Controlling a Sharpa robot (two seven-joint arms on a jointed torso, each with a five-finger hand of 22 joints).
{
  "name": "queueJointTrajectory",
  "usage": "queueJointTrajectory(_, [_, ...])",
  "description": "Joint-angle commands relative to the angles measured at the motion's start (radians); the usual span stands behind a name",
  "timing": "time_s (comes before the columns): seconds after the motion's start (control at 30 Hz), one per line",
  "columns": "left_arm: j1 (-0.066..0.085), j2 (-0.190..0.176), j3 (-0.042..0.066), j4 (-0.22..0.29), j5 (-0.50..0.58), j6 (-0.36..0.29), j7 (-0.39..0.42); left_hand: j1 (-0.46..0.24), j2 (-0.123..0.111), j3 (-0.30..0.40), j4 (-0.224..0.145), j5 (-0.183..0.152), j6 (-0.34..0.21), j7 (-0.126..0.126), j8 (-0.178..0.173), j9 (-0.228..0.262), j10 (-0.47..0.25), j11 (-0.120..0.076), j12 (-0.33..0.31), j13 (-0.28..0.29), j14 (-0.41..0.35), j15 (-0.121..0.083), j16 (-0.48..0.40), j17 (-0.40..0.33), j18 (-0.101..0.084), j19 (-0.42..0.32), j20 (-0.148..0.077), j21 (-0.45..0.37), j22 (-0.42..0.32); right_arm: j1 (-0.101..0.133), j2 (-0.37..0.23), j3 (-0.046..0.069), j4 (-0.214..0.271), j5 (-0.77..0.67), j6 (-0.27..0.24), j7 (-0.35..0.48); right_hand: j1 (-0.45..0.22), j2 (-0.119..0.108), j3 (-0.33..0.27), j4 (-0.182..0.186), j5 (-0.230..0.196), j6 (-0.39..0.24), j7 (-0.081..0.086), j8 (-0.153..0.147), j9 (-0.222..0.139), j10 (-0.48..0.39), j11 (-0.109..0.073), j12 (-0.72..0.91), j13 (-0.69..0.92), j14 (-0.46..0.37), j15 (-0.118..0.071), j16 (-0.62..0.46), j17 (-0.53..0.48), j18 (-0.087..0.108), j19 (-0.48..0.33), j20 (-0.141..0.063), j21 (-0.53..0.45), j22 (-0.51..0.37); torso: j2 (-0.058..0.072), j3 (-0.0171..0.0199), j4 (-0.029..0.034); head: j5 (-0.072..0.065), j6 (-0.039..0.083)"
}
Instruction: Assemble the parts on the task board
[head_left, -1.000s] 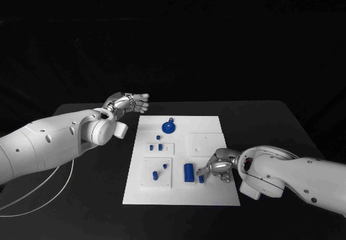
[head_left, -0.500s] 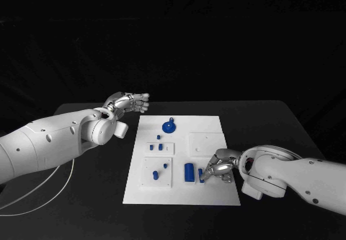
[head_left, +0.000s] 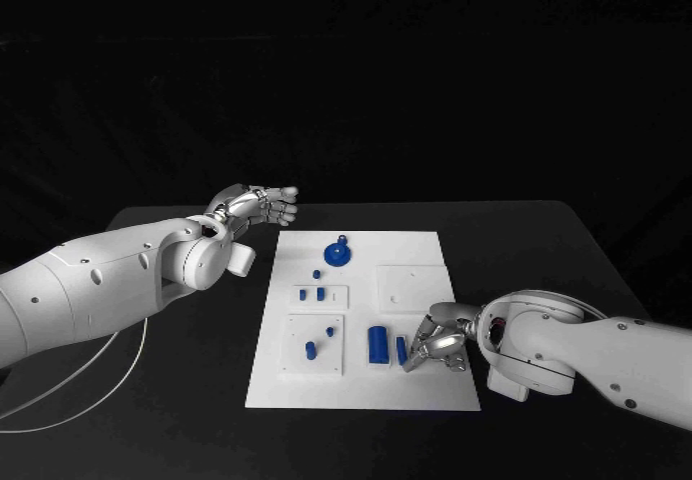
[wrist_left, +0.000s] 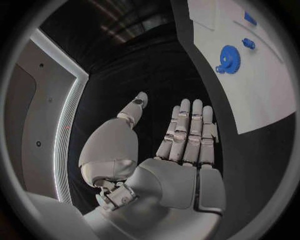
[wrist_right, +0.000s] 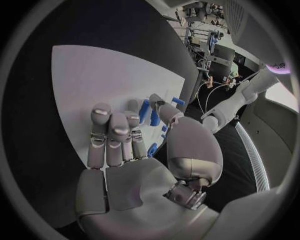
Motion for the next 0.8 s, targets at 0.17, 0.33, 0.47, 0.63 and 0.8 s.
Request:
queueJointTrajectory(0.17, [0.001, 0.001, 0.001, 0.002, -0.001, 0.012, 0.005, -0.003, 0.004, -0.005, -0.002, -0.006, -0.006, -0.002, -0.003, -0.001, -0.006, 0.002, 0.001, -0.002, 0.0, 0.003, -0.006, 0.001, 0.017, 0.004, 0.001, -0.006, 0.002, -0.001, 0.003, 0.0, -0.005, -0.014, 0.014, 0.002, -0.023, 0.008, -0.014, 0.014, 0.001, 0.0, 0.001, -0.005, -0.002, -0.005, -0.001, -0.007, 0.0, 0.001, -0.001, -0.003, -0.001, 0.03, -0.001, 0.008, 0.0, -0.003, 0.0, 0.0001, 0.0001, 0.0, -0.001])
queueJointTrajectory(0.33, [0.001, 0.001, 0.001, 0.002, -0.001, 0.013, 0.003, -0.003, 0.005, -0.006, -0.002, -0.006, -0.005, -0.002, -0.003, -0.001, -0.006, 0.002, 0.001, -0.002, 0.0, 0.003, -0.006, 0.002, 0.017, 0.005, 0.002, -0.006, 0.002, -0.001, 0.008, 0.0, -0.012, -0.03, 0.019, -0.003, -0.035, 0.026, -0.009, 0.034, 0.0, 0.002, 0.0, -0.006, -0.004, -0.003, -0.002, -0.008, 0.0, 0.001, -0.002, -0.003, -0.001, 0.03, 0.0, 0.008, 0.0, -0.004, 0.0, 0.0002, 0.0001, 0.0, -0.001])
queueJointTrajectory(0.47, [0.001, 0.001, 0.001, 0.002, -0.003, 0.014, 0.002, -0.003, 0.005, -0.006, -0.002, -0.006, -0.006, -0.002, -0.003, -0.001, -0.006, 0.002, 0.001, -0.002, 0.0, 0.003, -0.006, 0.002, 0.017, 0.005, 0.002, -0.006, 0.002, -0.003, 0.017, 0.0, -0.02, -0.055, 0.023, -0.005, -0.031, 0.045, 0.014, 0.052, -0.003, 0.003, -0.001, -0.007, -0.005, -0.003, -0.003, -0.008, 0.0, 0.001, -0.003, -0.003, -0.001, 0.03, -0.001, 0.006, 0.0, -0.006, 0.0, 0.0002, 0.0, 0.002, -0.002])
queueJointTrajectory(0.63, [0.001, 0.001, 0.001, 0.002, -0.003, 0.014, 0.002, -0.003, 0.004, -0.006, -0.003, -0.006, -0.006, -0.002, -0.003, -0.001, -0.006, 0.002, 0.001, -0.002, 0.0, 0.003, -0.006, 0.002, 0.017, 0.005, 0.002, -0.007, 0.002, -0.007, 0.03, 0.0, -0.031, -0.079, 0.034, -0.012, -0.006, 0.061, 0.051, 0.05, -0.001, 0.004, -0.001, -0.007, -0.006, -0.002, -0.003, -0.008, 0.0, 0.001, -0.003, -0.002, 0.0, 0.03, -0.001, 0.005, 0.002, -0.005, 0.0, 0.0007, 0.0, 0.002, -0.003])
queueJointTrajectory(0.8, [0.001, 0.001, 0.001, 0.002, -0.003, 0.014, 0.001, -0.002, 0.005, -0.006, -0.003, -0.006, -0.006, -0.002, -0.003, -0.001, -0.006, 0.002, 0.001, -0.002, 0.0, 0.003, -0.006, 0.003, 0.017, 0.005, 0.001, -0.007, 0.003, -0.011, 0.037, 0.0, -0.04, -0.085, 0.034, -0.014, 0.001, 0.068, 0.062, 0.04, -0.001, 0.005, 0.0, -0.007, -0.007, -0.002, -0.002, -0.008, 0.001, 0.001, -0.002, -0.002, 0.0, 0.03, -0.002, 0.006, 0.004, -0.004, 0.0, 0.0003, 0.0, 0.002, -0.004])
